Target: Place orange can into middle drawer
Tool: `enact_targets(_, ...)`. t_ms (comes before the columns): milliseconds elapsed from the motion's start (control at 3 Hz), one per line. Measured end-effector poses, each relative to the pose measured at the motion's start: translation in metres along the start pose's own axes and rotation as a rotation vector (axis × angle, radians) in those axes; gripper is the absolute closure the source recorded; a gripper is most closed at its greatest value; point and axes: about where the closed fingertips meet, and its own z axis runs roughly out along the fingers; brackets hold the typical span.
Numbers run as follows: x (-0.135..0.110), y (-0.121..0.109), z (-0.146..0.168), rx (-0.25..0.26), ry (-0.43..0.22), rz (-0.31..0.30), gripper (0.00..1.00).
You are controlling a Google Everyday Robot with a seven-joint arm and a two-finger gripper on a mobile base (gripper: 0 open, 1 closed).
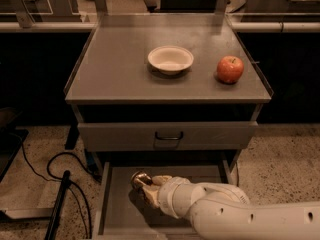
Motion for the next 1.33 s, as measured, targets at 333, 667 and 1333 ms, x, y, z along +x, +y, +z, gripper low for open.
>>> enact_targets(333,0.012,-0.001,0.019,-0.027,0.007,0.013,1.00)
enact_targets(667,0.034,-0.007,0.034,-0.038,0.042,0.026,1.00)
enact_targets(1333,0.058,-0.017,0.049,-0.042,0.099,0.029,1.00)
